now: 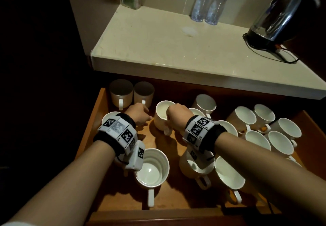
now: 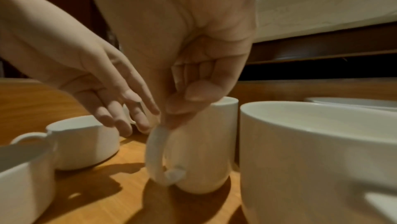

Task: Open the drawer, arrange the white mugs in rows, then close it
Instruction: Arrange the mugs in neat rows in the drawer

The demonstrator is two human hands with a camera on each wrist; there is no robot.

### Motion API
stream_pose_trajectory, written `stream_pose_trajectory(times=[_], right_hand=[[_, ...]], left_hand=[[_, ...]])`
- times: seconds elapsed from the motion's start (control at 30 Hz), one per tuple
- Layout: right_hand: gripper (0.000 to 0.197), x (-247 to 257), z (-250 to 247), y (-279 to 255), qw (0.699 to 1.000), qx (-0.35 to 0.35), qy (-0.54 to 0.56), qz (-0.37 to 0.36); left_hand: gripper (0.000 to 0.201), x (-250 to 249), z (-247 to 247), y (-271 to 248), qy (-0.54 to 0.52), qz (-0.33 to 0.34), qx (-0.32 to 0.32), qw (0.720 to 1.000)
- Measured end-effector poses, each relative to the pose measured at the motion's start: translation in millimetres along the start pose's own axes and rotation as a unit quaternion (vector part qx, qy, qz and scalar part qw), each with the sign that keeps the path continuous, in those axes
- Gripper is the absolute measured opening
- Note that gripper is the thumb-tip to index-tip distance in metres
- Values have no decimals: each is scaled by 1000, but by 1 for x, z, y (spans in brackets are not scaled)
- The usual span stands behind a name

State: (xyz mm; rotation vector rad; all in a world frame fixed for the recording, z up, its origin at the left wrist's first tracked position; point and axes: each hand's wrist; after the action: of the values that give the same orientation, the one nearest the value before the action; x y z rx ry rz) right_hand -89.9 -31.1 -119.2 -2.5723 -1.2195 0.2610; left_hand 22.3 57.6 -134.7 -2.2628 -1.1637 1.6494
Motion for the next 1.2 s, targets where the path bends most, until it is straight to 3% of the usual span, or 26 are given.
stream_pose_trajectory(times=[0.33, 0.63, 0.9, 1.07, 1.2], right_hand=[[17, -6, -16, 20, 999, 11, 18, 31], [32, -1, -23, 39, 997, -22, 29, 61], [29, -3, -22, 51, 995, -47, 50, 76], [39, -6, -19, 50, 994, -33, 65, 86], [55, -10, -18, 49, 994, 4, 90, 55]], left_hand=[[40, 1, -2, 6, -16, 4, -5, 1000], [40, 0, -4, 6, 2, 7, -10, 1000], [38, -1, -4, 5, -7, 13, -13, 1000], [37, -2, -3, 5, 6, 20, -14, 1000], [39, -4, -3, 3, 29, 29, -11, 999]])
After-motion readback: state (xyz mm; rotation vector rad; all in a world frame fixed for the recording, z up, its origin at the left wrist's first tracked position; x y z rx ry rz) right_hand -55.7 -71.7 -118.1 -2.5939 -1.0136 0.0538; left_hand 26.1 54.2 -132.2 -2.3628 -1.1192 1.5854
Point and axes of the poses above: each hand's wrist, its own y-axis towards the middle knuckle, its own z-axis out of the palm, x = y × z, and after that the axes turned 6 degrees about -y, right-handed
